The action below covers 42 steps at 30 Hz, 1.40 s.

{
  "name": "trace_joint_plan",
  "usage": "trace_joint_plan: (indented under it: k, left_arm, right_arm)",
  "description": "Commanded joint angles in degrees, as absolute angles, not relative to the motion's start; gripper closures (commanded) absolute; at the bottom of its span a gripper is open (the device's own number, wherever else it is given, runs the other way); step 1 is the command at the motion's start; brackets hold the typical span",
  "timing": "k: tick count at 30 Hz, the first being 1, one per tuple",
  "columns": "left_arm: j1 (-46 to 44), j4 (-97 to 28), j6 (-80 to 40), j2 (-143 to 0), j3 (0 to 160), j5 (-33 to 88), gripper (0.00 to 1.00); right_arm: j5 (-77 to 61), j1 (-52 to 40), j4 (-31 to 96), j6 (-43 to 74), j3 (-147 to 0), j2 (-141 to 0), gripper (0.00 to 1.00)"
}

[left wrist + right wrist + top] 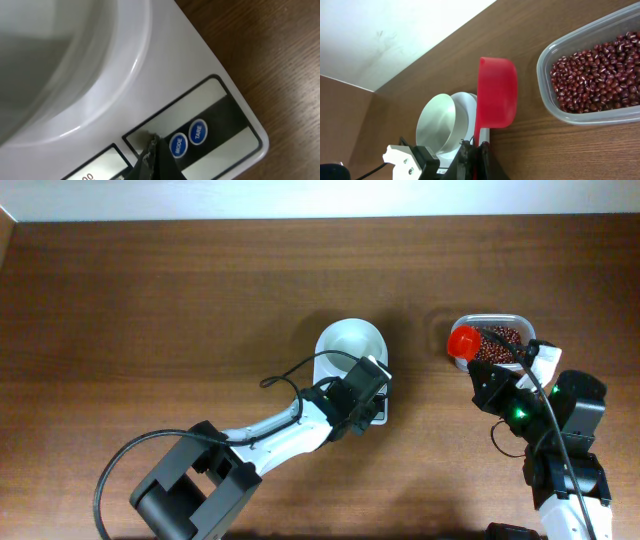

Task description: Scoop and weigh 50g on scale

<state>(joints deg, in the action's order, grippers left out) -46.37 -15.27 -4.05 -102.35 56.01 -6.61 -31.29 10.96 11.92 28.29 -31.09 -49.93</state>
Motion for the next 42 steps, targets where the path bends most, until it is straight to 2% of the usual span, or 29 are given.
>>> trace_joint_plan:
  k: [1,7,23,24,27,29,31,32,33,39,42]
  left_arm:
    - [-46.37,-16.62,-3.11,-103.83,56.25,-4.01,1.0]
    - [-46.37,-18.24,-3.14,-102.04,57.87,-4.03,1.0]
    - [-46.26,-40.95,-1.19,-81.58,60.16,-4.29,1.0]
    - [-46.26,-42.11,-1.21,-79.22,60.16,-4.34,0.92]
    - [-46.26,-42.54,-1.21,-77.25,60.16,-6.28,0.82]
    - [-46.26,-42.87,-1.21,-77.34,60.1,-7.79,0.7]
    - [-46.26,-43.22,-1.23,-77.93,59.99,-7.97,0.51]
    - [-46.26,-43.24,-1.23,-78.24,59.99,-7.97,0.05]
    - [-46.26,-43.2,-1.21,-78.63,59.99,-8.08,0.01]
    - [-46.11,-47.53,-0.14,-79.4,59.99,-11.14,0.01]
    - [-44.23,-48.99,15.92,-79.4,59.99,0.84,0.01]
  right_arm:
    - [-31.22,11.33,11.73,27.83,-32.23,-49.98,0.96]
    - [-31.22,11.33,11.75,27.83,-32.23,-49.98,0.96]
    - [-31.18,11.33,11.73,27.86,-32.23,-50.0,0.96]
    - [-31.2,11.33,11.73,27.86,-32.23,-50.04,0.96]
    - [-31.2,11.33,11.73,27.86,-32.23,-50.59,0.96]
    - [-31.2,11.33,11.73,27.88,-32.23,-51.22,0.96]
    - [-31.2,11.33,11.7,27.88,-32.23,-52.14,0.96]
    - [-31.2,11.33,11.7,27.88,-32.23,-52.53,0.96]
    - [-31.2,11.33,11.66,27.88,-32.23,-52.95,0.96]
    - [-31.22,11.27,9.98,29.19,-32.23,-54.78,0.96]
    - [-31.2,11.29,7.75,29.19,-32.23,-54.81,0.96]
